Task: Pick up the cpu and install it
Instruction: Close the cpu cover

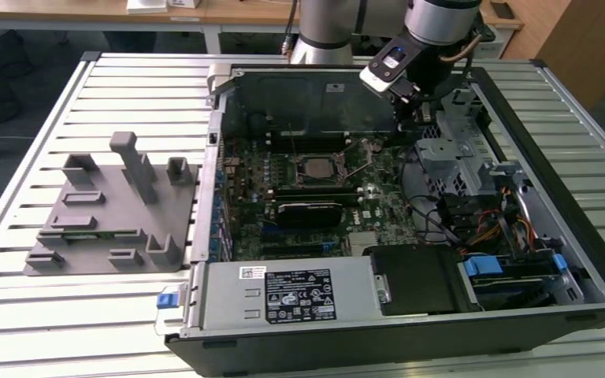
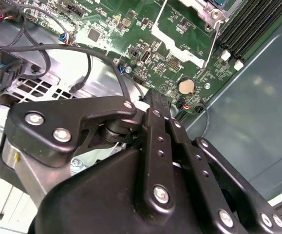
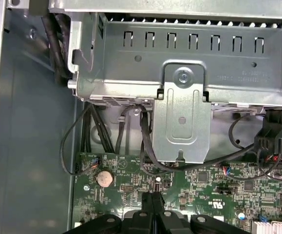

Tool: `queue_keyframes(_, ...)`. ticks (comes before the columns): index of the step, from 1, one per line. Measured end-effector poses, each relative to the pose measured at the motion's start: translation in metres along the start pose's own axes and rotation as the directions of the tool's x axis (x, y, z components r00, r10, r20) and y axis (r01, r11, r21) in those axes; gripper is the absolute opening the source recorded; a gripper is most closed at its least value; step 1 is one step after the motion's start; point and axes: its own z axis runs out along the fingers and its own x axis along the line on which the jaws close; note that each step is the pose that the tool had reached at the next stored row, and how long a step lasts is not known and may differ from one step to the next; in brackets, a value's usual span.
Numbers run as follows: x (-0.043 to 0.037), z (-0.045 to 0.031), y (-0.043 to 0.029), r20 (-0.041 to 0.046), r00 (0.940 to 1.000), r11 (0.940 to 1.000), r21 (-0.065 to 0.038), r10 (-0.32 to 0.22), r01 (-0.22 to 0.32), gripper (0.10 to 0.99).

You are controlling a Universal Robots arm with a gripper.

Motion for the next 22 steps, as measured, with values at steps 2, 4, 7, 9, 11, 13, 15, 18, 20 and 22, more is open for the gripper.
queue_keyframes(2,0.0001,0.0014,-0.0017,-0.0005,1.0,1.0,0.0,0.0,0.0,0.106)
queue_keyframes(4,0.0002,0.0037,-0.0079,-0.0003,1.0,1.0,0.0,0.0,0.0,0.106)
queue_keyframes(7,0.0001,0.009,-0.0108,-0.0002,1.0,1.0,0.0,0.0,0.0,0.106)
queue_keyframes(9,0.0,0.0126,-0.0111,-0.0002,1.0,1.0,0.0,0.0,0.0,0.106)
queue_keyframes(11,0.0,0.0162,-0.0112,-0.0002,1.0,1.0,0.0,-0.001,0.001,0.106)
queue_keyframes(13,-0.0002,0.0198,-0.0113,-0.0003,1.0,1.0,0.0,-0.001,0.001,0.106)
queue_keyframes(15,-0.0005,0.0216,-0.0114,0.0,1.0,1.0,0.0,-0.001,0.001,0.106)
queue_keyframes(18,-0.0008,0.0266,-0.0116,-0.0004,1.0,1.0,-0.001,-0.002,0.002,0.106)
queue_keyframes(20,-0.0009,0.0303,-0.0117,-0.0021,1.0,1.0,0.0,-0.004,0.004,0.106)
queue_keyframes(22,-0.001,0.0332,-0.0124,-0.0042,1.0,1.0,0.0,-0.007,0.007,0.106)
